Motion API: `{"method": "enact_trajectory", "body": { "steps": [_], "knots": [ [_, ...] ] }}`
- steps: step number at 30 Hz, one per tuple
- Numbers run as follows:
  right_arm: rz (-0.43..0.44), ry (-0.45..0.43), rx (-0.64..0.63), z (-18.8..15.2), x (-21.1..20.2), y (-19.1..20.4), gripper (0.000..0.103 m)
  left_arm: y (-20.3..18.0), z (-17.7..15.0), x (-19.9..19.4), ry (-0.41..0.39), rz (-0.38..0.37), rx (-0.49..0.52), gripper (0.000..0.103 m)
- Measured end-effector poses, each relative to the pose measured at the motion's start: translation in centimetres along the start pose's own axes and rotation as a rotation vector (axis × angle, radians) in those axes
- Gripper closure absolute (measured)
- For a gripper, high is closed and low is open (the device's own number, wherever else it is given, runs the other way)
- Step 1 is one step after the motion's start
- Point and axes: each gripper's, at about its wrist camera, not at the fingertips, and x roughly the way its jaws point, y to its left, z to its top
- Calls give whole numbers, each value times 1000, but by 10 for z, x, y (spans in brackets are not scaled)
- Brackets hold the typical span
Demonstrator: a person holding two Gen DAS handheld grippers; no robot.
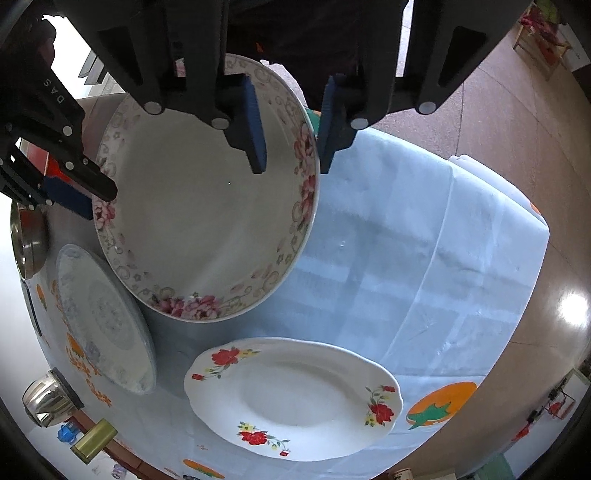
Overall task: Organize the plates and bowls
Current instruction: 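Close both grippers on the pink-floral plate rim, then lift the pink-floral plate with both grippers over the blue-patterned plate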
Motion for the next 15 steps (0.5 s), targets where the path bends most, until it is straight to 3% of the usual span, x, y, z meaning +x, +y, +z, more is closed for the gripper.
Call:
{"method": "enact_trajectory", "body": {
  "steps": [5, 15],
  "knots": [
    [14, 14, -6, -1, 6, 1, 87, 0, 2, 5, 2, 7, 2, 76],
    [21, 0, -12, -4, 6, 1, 88, 0, 2, 6, -6, 17, 10, 76]
  ]
}}
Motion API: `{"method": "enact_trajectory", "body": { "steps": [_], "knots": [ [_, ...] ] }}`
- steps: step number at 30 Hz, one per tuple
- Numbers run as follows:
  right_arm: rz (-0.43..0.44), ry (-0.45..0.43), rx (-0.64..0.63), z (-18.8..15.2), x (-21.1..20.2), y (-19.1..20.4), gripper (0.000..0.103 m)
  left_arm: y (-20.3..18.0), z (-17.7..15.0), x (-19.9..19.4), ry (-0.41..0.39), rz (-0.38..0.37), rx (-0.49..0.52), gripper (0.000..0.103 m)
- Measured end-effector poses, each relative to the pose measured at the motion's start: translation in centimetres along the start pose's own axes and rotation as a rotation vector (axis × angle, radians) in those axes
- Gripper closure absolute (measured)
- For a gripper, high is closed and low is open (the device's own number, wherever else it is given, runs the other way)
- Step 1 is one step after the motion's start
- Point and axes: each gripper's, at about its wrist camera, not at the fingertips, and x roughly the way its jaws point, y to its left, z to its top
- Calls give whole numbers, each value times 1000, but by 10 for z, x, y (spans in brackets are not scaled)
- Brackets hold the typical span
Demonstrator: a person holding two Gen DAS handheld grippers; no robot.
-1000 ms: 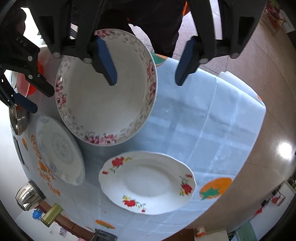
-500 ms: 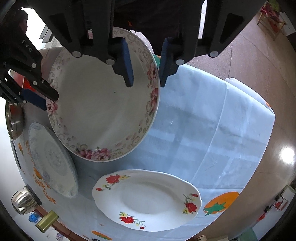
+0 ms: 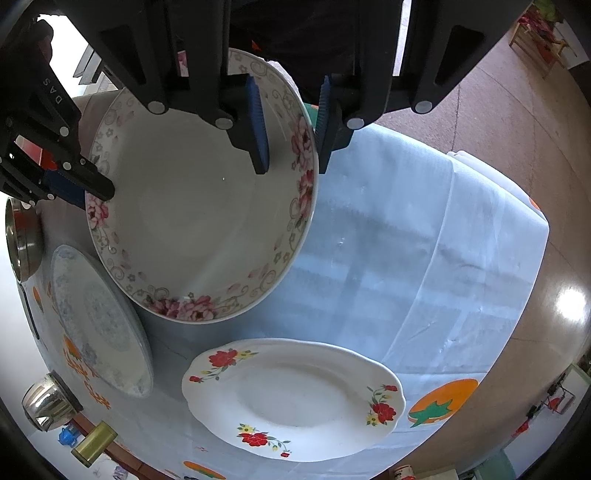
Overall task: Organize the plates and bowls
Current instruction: 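Lift the pink-floral plate with both grippers over the blue-patterned plate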
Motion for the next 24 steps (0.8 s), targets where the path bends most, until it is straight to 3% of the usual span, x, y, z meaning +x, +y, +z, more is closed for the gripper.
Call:
{"method": "enact_trajectory", "body": {
  "steps": [24],
  "knots": [
    [2, -13, 19, 1, -2, -3, 89, -10, 1, -11, -31, 26, 40, 82]
  ]
}}
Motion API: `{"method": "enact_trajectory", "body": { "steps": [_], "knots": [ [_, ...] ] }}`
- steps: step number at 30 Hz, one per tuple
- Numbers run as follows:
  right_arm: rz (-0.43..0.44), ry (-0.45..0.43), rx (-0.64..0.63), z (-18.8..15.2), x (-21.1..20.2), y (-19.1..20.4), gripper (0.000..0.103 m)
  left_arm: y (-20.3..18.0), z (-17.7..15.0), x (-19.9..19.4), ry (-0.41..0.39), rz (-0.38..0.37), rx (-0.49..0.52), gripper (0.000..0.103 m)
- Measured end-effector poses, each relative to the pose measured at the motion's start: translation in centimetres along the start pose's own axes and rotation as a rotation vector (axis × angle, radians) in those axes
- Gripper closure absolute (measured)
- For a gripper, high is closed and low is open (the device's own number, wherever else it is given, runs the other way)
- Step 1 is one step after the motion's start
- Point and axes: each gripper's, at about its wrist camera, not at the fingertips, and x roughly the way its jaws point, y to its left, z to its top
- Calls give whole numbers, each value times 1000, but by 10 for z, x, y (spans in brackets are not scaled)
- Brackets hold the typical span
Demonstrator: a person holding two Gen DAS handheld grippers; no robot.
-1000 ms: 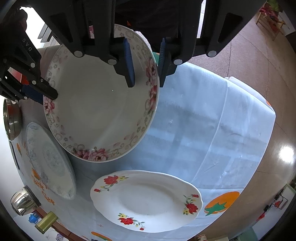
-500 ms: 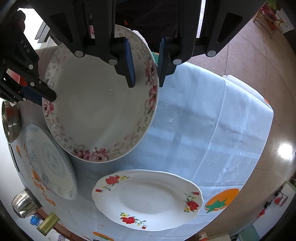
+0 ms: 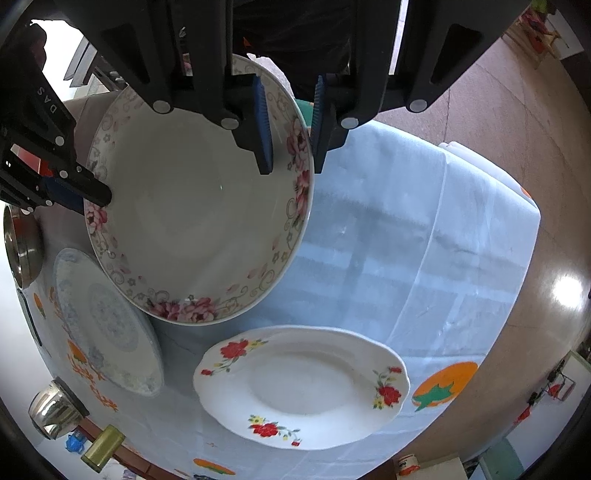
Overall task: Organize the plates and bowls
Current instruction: 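Lift the pink-floral plate with both grippers over the blue-patterned plate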
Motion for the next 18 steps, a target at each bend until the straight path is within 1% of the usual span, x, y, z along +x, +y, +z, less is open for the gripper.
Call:
{"method": "enact_trajectory", "body": {
  "steps": [8, 13, 18],
  "knots": [
    [1, -16, 5, 2, -13, -2, 89, -3, 5, -15, -20, 4, 2, 82],
    [-7, -30, 9, 6, -25, -3, 89, -4, 4, -27, -48, -3, 11, 82],
    [-24, -58, 22, 12, -39, -8, 89, -12, 11, -43, -77, -6, 32, 82]
  ]
}}
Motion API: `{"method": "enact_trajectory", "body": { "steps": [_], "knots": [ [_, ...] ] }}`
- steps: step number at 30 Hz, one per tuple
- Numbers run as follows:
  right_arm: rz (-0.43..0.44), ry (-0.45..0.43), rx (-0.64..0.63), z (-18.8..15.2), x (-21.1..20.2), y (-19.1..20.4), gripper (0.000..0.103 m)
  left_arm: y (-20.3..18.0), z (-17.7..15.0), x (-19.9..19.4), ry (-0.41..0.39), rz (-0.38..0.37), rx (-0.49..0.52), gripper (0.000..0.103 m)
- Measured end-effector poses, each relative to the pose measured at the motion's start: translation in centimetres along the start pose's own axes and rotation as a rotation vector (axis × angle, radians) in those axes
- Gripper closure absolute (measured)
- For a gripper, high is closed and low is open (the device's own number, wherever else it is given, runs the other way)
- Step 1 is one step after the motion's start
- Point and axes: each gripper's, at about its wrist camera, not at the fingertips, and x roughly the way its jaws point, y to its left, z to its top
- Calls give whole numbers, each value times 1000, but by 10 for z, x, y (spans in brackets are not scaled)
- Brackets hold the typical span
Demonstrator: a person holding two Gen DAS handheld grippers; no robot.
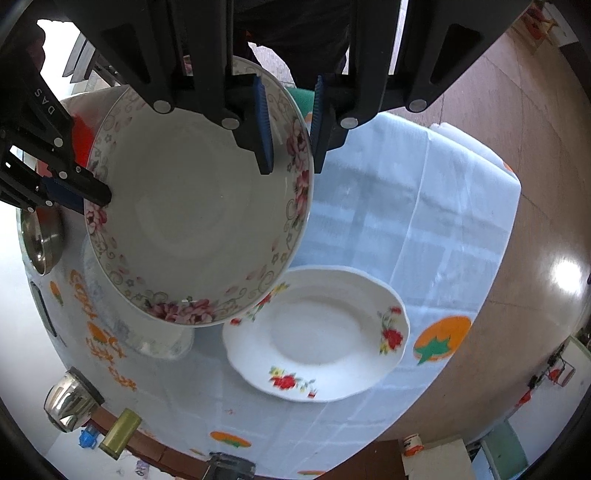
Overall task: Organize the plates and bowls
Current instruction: 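Lift the pink-floral plate with both grippers over the blue-patterned plate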
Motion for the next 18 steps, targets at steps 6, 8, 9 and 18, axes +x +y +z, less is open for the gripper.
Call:
{"method": "enact_trajectory", "body": {
  "steps": [6, 8, 9, 18],
  "knots": [
    [-21, -27, 29, 6, -13, -14, 89, -14, 20, -9, -23, 4, 39, 82],
    [-28, -31, 42, 8, -15, -19, 89, -22, 26, -9, -27, 2, 57, 82],
    [-30, -33, 47, 8, -16, -22, 89, -25, 28, -9, -28, 1, 65, 82],
    [-51, -34, 98, 13, -21, -48, 89, -51, 50, -8, -40, 11, 111, 82]
  ]
}}
